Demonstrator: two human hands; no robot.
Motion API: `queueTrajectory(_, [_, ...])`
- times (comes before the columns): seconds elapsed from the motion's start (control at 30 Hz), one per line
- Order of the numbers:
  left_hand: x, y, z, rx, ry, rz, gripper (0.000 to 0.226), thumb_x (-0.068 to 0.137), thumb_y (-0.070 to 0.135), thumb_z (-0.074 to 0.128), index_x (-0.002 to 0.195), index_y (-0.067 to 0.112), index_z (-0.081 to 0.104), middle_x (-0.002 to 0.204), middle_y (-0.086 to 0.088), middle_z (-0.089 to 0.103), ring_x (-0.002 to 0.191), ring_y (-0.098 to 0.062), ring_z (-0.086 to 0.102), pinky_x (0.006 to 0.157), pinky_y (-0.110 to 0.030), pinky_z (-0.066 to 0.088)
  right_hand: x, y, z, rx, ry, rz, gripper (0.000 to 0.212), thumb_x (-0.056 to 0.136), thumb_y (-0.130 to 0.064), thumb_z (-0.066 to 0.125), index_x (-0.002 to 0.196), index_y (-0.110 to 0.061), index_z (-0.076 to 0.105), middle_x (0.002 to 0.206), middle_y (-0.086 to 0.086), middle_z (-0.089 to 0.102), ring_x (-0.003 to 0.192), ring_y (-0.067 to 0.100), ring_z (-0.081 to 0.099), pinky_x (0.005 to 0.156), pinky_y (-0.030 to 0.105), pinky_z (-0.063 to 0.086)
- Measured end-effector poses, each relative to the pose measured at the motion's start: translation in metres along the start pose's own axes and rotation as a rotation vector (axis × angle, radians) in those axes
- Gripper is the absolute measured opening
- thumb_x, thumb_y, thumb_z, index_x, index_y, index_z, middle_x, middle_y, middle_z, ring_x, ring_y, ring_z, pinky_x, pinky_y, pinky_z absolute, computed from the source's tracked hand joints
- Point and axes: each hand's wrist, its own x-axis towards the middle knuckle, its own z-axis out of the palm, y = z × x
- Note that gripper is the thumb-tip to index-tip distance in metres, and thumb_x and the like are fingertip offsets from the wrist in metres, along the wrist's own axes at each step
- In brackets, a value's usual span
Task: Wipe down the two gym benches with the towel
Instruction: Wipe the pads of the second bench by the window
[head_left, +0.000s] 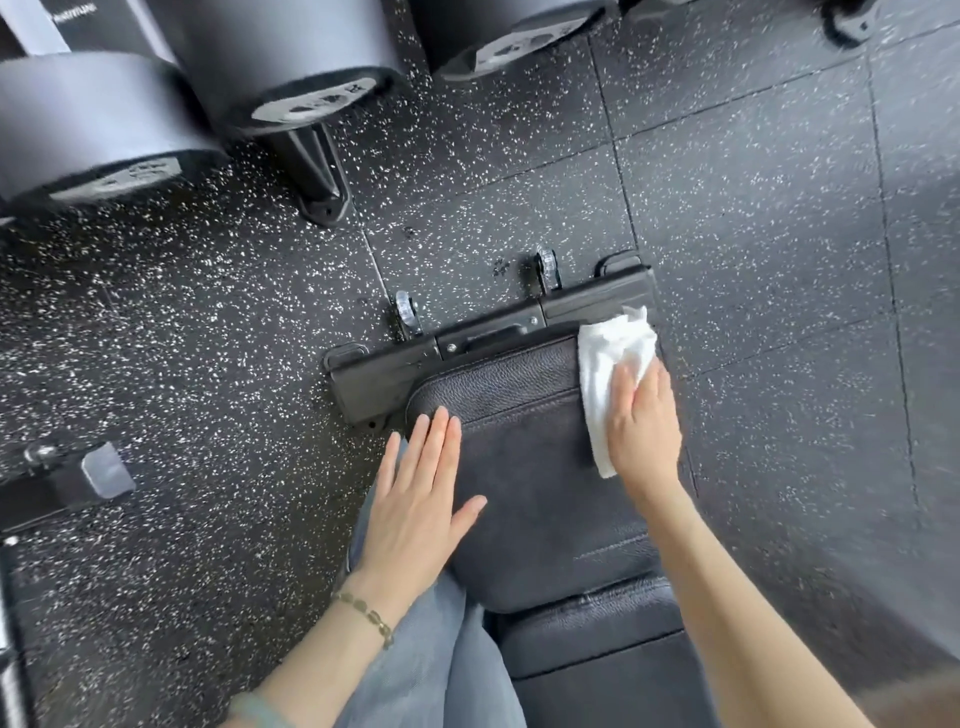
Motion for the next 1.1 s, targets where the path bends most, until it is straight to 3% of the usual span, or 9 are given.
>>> queueTrajectory(0.1, [-0.001, -0.001, 0.002, 0.013, 0.008, 0.010, 0.077, 0.092, 0.055, 0.028, 0.150, 0.006, 0.015, 0.157, -0.010, 0.011, 0.145, -0.023, 0.008, 0.115, -0.046, 0.013, -0.047, 0.015, 0.009, -0.159, 0.060, -0.048, 0.060, 0.100, -0.044, 0.021, 0.146, -0.006, 0.018, 0.148, 0.023, 0.031, 0.131, 0.040, 0.036, 0.100, 0.052, 0.038])
queueTrajectory(0.2, [-0.001, -0.007, 0.002, 0.047, 0.023, 0.028, 0.076, 0.093, 0.054, 0.026, 0.150, 0.006, 0.012, 0.158, -0.009, 0.010, 0.145, -0.021, 0.008, 0.116, -0.044, 0.009, -0.072, 0.015, 0.019, -0.252, 0.015, -0.066, 0.057, 0.099, -0.045, 0.021, 0.149, -0.021, 0.007, 0.154, 0.021, 0.018, 0.141, 0.038, 0.015, 0.108, 0.060, 0.021])
queueTrajectory(0.43, [-0.009, -0.022, -0.001, 0.071, 0.122, -0.014, 0.072, 0.096, 0.046, 0.037, 0.150, 0.005, 0.010, 0.158, -0.008, 0.007, 0.145, -0.018, 0.008, 0.118, -0.040, 0.003, -0.043, -0.026, 0.037, -0.325, 0.108, -0.160, 0.055, 0.098, -0.041, 0.025, 0.149, -0.019, 0.021, 0.153, 0.020, 0.022, 0.140, 0.043, 0.018, 0.107, 0.064, 0.014])
queueTrajectory(0.6, [-0.019, -0.024, 0.001, 0.106, 0.115, -0.001, 0.075, 0.093, 0.034, 0.047, 0.150, 0.005, 0.008, 0.158, -0.009, 0.004, 0.145, -0.019, 0.006, 0.118, -0.040, 0.001, -0.092, -0.030, 0.071, -0.396, 0.038, -0.553, 0.058, 0.095, -0.039, 0.044, 0.149, -0.025, 0.027, 0.156, 0.010, 0.019, 0.143, 0.035, 0.015, 0.112, 0.061, 0.009])
queueTrajectory(0.8, [-0.022, -0.018, -0.005, 0.139, 0.097, 0.033, 0.076, 0.091, 0.032, 0.050, 0.150, 0.004, 0.010, 0.158, -0.011, 0.009, 0.145, -0.022, 0.008, 0.118, -0.045, 0.008, -0.152, 0.029, 0.059, -0.502, 0.024, -0.677, 0.061, 0.088, -0.037, 0.060, 0.144, -0.029, 0.037, 0.151, 0.006, 0.033, 0.138, 0.032, 0.032, 0.109, 0.059, 0.023])
queueTrajectory(0.93, [-0.020, -0.016, -0.002, 0.138, 0.065, 0.033, 0.076, 0.091, 0.034, 0.052, 0.150, 0.007, 0.013, 0.157, -0.010, 0.013, 0.145, -0.023, 0.012, 0.117, -0.047, 0.011, -0.128, 0.038, 0.034, -0.592, 0.028, -0.670, 0.058, 0.090, -0.051, 0.043, 0.145, -0.034, 0.033, 0.152, 0.011, 0.030, 0.140, 0.034, 0.025, 0.108, 0.063, 0.017])
queueTrajectory(1.03, [-0.021, -0.021, 0.004, 0.128, 0.051, 0.047, 0.076, 0.093, 0.037, 0.050, 0.151, 0.009, 0.010, 0.158, -0.007, 0.010, 0.145, -0.020, 0.010, 0.117, -0.046, 0.011, -0.083, 0.006, 0.035, -0.517, 0.019, -0.579, 0.058, 0.097, -0.056, 0.018, 0.147, -0.029, 0.032, 0.153, 0.016, 0.025, 0.141, 0.038, 0.021, 0.109, 0.064, 0.011])
queueTrajectory(1.1, [-0.024, -0.027, 0.002, 0.105, 0.076, 0.033, 0.074, 0.093, 0.036, 0.047, 0.150, 0.009, 0.010, 0.158, -0.006, 0.007, 0.145, -0.020, 0.006, 0.118, -0.045, 0.009, -0.058, -0.031, 0.048, -0.442, 0.074, -0.512, 0.061, 0.097, -0.055, 0.017, 0.147, -0.024, 0.032, 0.153, 0.015, 0.025, 0.141, 0.038, 0.020, 0.110, 0.063, 0.006])
